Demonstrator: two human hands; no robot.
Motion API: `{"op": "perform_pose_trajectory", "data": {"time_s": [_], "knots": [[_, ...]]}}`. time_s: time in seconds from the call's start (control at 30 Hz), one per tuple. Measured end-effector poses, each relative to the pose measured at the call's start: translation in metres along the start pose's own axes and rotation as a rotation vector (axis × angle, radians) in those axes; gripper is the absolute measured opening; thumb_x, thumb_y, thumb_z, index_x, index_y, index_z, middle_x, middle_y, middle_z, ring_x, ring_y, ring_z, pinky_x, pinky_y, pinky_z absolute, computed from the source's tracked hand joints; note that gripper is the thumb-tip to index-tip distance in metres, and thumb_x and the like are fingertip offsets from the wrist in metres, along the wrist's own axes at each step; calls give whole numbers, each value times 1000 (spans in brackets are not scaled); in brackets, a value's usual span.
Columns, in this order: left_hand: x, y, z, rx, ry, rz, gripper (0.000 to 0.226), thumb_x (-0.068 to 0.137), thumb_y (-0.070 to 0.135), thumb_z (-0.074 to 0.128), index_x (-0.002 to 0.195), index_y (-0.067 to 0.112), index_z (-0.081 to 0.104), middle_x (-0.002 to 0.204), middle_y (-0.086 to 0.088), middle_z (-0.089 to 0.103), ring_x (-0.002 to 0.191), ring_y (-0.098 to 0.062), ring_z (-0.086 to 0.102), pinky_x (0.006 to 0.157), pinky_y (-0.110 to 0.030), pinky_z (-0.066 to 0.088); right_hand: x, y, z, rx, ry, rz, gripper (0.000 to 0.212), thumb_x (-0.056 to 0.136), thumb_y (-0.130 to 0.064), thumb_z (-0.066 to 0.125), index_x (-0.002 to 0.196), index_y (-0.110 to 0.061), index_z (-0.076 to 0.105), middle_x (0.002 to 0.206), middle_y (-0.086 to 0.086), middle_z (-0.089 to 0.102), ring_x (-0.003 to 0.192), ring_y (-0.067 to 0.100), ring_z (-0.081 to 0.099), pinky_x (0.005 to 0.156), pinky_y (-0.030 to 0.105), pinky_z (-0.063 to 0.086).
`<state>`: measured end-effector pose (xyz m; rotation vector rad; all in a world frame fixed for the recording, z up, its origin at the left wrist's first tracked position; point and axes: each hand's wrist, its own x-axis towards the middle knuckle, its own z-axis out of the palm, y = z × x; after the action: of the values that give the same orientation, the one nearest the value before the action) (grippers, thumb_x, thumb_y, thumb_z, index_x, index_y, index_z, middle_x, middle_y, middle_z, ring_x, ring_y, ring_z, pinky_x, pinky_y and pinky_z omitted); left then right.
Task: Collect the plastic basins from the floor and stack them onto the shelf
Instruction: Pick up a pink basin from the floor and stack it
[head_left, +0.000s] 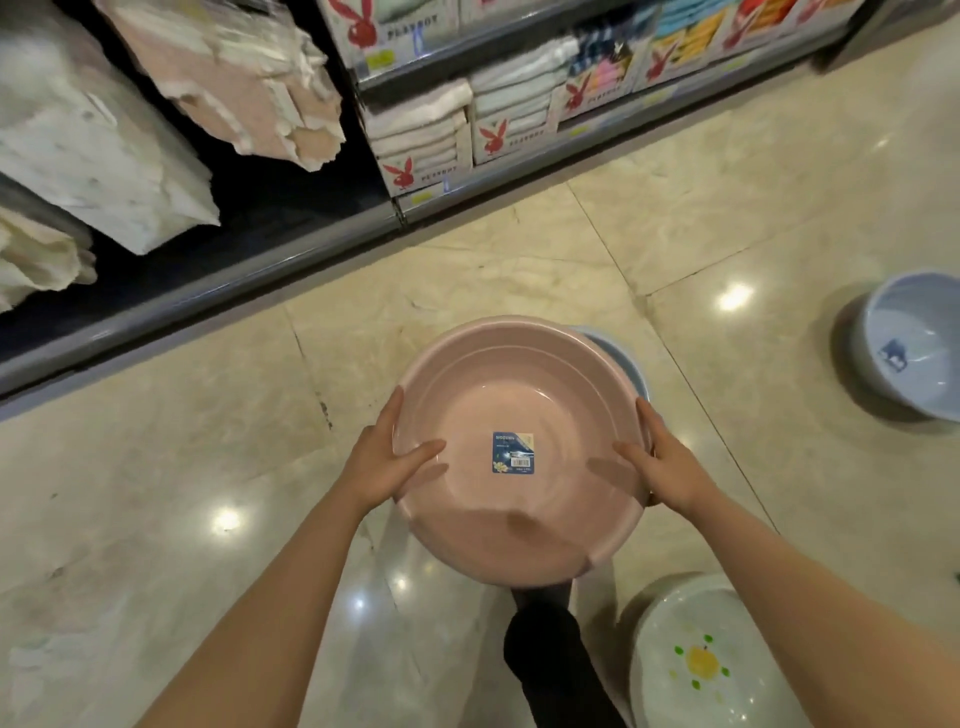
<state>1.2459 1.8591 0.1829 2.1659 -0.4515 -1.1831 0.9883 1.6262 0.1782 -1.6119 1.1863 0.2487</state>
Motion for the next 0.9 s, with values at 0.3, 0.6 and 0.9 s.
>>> {"op": "perform_pose_trajectory", "data": {"time_s": [0.3,0.6,0.9], "knots": [[108,53,43,139,-176,79,102,76,52,73,152,39,6,157,-1,26,141,-21,33,111,-39,37,51,32,-48,197,60,45,52,78,-36,64,100,-73,35,84,-45,58,68,12,66,53,52,58],[213,19,111,314,-305,152,111,73,50,77,153,36,1,160,10,18,145,-16,26,115,-39,31,114,111,-21,256,244,106,65,85,-37,62,133,-58,24,97,-62,41,86,-24,53,69,16,44],[267,-36,148,350,-466,71,105,78,55,69,153,34,0,161,13,12,146,-12,20,114,-30,23,164,193,23,231,294,223,69,87,-46,58,147,-28,30,146,-6,42,134,19,41,101,31,33]]}}
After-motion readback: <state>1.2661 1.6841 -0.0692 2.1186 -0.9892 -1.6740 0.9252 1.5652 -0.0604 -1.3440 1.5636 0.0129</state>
